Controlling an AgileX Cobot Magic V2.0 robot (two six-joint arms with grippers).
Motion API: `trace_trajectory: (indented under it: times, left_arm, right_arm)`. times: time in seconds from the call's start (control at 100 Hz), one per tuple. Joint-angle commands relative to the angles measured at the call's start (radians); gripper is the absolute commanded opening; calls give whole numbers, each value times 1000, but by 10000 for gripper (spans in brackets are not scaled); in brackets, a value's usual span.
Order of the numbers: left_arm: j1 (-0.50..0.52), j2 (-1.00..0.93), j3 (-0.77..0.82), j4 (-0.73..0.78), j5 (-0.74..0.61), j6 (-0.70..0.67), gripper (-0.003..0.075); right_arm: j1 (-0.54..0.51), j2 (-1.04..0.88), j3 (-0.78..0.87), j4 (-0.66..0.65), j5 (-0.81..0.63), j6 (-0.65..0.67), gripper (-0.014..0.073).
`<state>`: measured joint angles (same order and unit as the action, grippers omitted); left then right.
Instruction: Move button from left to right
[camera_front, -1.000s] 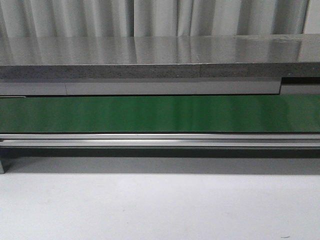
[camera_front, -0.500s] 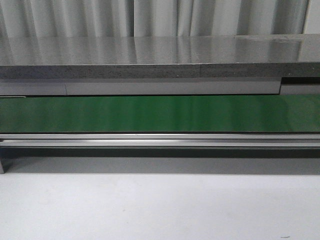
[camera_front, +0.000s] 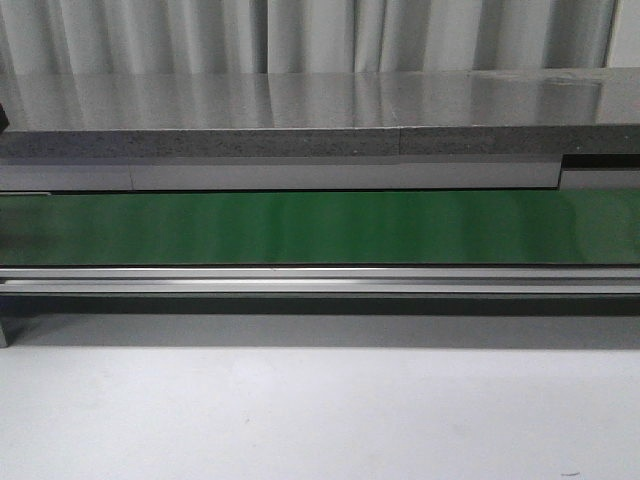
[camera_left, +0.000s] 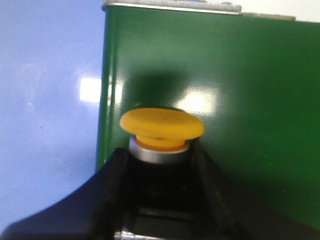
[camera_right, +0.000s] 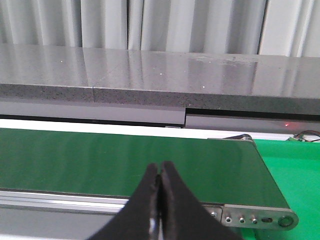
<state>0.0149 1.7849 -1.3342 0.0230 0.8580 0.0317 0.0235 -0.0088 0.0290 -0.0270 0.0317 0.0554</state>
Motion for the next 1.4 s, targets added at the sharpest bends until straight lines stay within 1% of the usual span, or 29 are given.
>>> trace_trajectory:
  times: [0.0, 0.04, 0.16, 0.23, 0.28, 0.46, 0.6, 0.76, 0.88, 1.09, 1.39]
  left_arm:
    - [-6, -42, -31, -13, -19, 6, 117]
    - [-6, -42, -31, -13, -19, 6, 176]
    - [-6, -42, -32, -13, -19, 6, 438]
    - [-6, -42, -32, -13, -19, 6, 537]
    - [-6, -42, -32, -13, -19, 6, 567]
    - [-6, -68, -32, -13, -19, 6, 571]
    - [-6, -128, -32, -13, -28, 6, 571]
    - [-21, -238, -24, -17, -57, 8, 571]
    - [-63, -350, 25, -17, -126, 10, 571]
    - [-137, -578, 215, -23, -317, 2, 571]
    - [-138, -930, 575, -23, -598, 2, 569]
  right_arm:
    - [1, -17, 1, 2, -87, 1, -67]
    - [1, -17, 1, 2, -87, 1, -67]
    - [1, -17, 1, 2, -87, 1, -67]
    - [1, -17, 1, 2, -87, 1, -67]
    - [1, -17, 1, 2, -87, 1, -67]
    - [1, -17, 1, 2, -87, 1, -67]
    - [1, -17, 1, 2, -87, 1, -67]
    - [1, -17, 1, 2, -87, 1, -67]
    - [1, -17, 1, 2, -87, 1, -67]
    - [1, -17, 1, 2, -87, 1, -67]
    - [1, -17, 1, 2, -87, 1, -67]
